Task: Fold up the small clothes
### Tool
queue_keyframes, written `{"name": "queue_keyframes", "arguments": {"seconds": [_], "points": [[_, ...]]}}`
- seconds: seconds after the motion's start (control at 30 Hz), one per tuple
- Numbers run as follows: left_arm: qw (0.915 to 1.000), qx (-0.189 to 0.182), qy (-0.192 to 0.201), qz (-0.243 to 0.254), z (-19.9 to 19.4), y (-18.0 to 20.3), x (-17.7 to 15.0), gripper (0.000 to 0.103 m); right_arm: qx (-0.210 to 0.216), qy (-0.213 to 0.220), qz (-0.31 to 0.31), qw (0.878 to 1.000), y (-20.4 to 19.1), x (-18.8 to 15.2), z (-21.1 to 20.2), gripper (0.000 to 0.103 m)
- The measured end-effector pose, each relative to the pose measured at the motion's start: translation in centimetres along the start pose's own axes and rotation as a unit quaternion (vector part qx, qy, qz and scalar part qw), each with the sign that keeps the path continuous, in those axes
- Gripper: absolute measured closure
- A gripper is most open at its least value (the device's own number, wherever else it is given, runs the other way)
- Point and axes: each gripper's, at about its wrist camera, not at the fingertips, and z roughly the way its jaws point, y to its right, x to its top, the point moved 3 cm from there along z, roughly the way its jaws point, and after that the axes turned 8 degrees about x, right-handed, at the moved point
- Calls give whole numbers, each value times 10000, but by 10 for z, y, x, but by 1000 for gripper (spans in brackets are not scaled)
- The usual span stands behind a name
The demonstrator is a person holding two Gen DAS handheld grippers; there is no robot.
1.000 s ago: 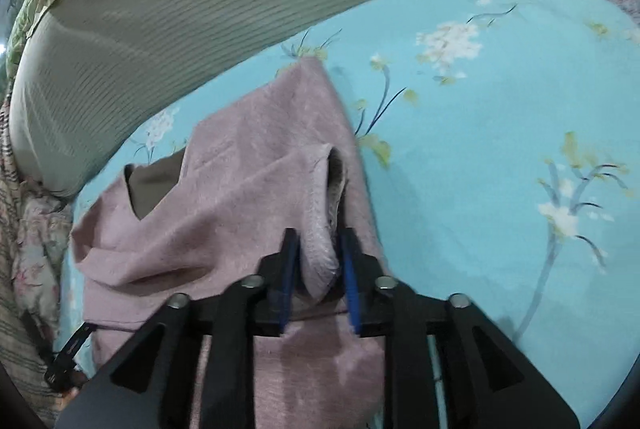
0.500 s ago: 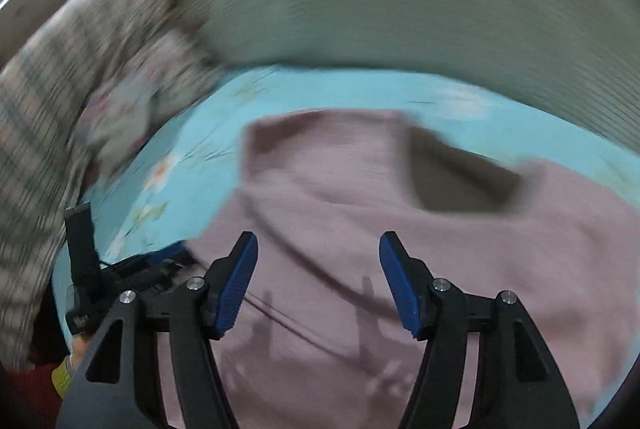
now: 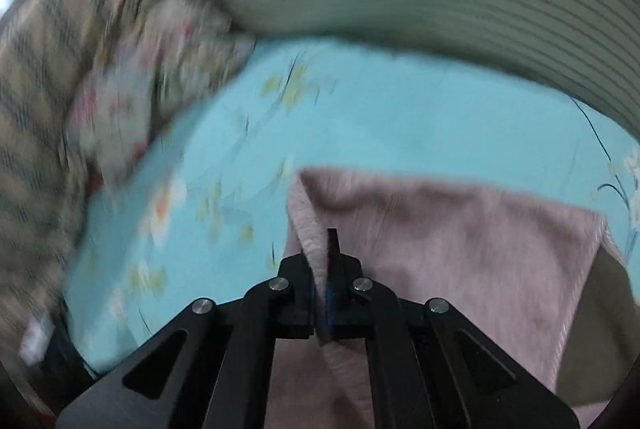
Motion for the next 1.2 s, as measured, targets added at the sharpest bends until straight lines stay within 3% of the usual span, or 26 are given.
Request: {"name": "queue_keyframes", "arguments": {"seconds": [0.07,0.1,0.23,0.33,0.47,0.63,0.73,0.83,0.93,1.03,1.17,1.2], "points": [[9999,-6,22,-107,-1,-4,0,70,-124,280,167,9994,11,6,2,99],[9999,-6,32,-158,-1,-5,0,70,-329,263,208,9989,16,6,7,98],[9997,-52,32,-251,-3,-9,1,70,-463,257,614,9967,31,-8,2,93],[9996,-84,-10,-254,-8,-11,1,70,-777,572,603,9935,29,-22,-40,77],[9996,107,-52,-247,-24,-18,0,75,-815,1001,639,9896,27,-53,-119,72],[9996,-282,99,12,-42,3,13,75,-982,1123,990,9838,39,-113,-189,71],[9975,-560,225,356,-42,34,24,75,-1506,1331,1375,9699,60,-161,-234,71],[9950,-517,200,835,-31,58,24,75,-2135,1627,1941,9435,87,-207,-286,70],[9928,-365,71,1139,-14,65,20,73,-2584,1822,2397,9179,113,-238,-322,58],[9927,-42,-71,1202,4,57,19,73,-2675,1828,2444,9139,129,-242,-333,57],[9941,-68,-158,1072,10,50,21,72,-2841,1456,2410,9165,149,-231,-314,57],[9937,-10,-151,1115,11,51,20,72,-2770,1333,2433,9199,153,-229,-308,79]]}}
